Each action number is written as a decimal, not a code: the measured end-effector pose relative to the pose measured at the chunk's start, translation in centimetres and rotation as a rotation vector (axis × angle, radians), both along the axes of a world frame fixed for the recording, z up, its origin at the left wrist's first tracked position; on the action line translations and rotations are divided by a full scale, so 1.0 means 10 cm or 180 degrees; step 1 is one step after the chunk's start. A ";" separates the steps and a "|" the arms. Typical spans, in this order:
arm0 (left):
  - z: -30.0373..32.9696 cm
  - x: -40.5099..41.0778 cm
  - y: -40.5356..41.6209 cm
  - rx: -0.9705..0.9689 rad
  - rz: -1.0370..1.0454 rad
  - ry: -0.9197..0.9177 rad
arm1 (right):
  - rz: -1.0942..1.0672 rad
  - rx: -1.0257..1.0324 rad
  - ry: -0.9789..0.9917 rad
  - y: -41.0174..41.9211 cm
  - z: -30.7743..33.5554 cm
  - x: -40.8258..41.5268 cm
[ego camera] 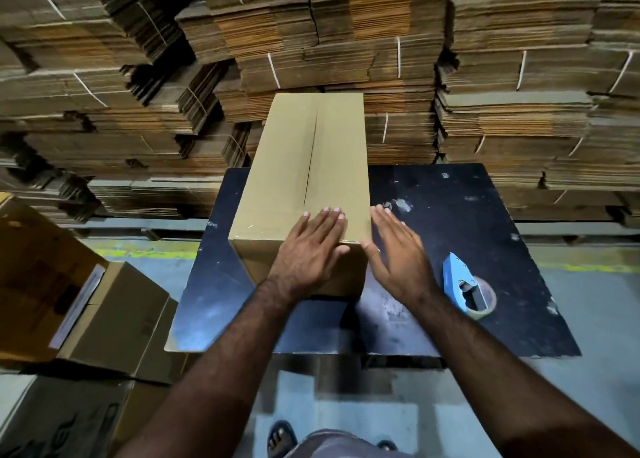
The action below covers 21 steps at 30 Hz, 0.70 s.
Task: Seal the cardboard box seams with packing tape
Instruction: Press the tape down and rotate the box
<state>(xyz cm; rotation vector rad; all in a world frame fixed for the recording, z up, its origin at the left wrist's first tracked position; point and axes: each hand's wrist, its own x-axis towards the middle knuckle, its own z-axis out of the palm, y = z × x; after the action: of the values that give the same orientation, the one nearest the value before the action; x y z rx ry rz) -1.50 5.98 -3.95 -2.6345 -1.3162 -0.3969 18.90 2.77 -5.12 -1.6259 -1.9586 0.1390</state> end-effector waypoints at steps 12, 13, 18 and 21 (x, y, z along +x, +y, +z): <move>-0.13 0.52 0.03 0.0160 0.0293 0.0175 | -0.0467 -0.1019 0.2339 -0.04 0.06 0.16; -0.13 0.55 0.03 0.0195 0.0273 0.0142 | -0.0532 -0.1131 0.2654 0.00 0.06 0.15; -0.16 0.62 -0.01 0.0154 0.0391 -0.0091 | -0.0468 -0.1380 0.3054 0.16 0.06 0.11; -0.15 0.61 -0.03 0.0163 0.0390 -0.0354 | -0.0246 -0.1546 0.3376 0.17 0.05 0.15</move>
<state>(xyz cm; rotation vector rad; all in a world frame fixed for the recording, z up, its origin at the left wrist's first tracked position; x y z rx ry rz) 4.61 5.71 -5.47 -2.5069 -1.4711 -0.5580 20.39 4.46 -4.61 -1.4102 -1.0583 1.2399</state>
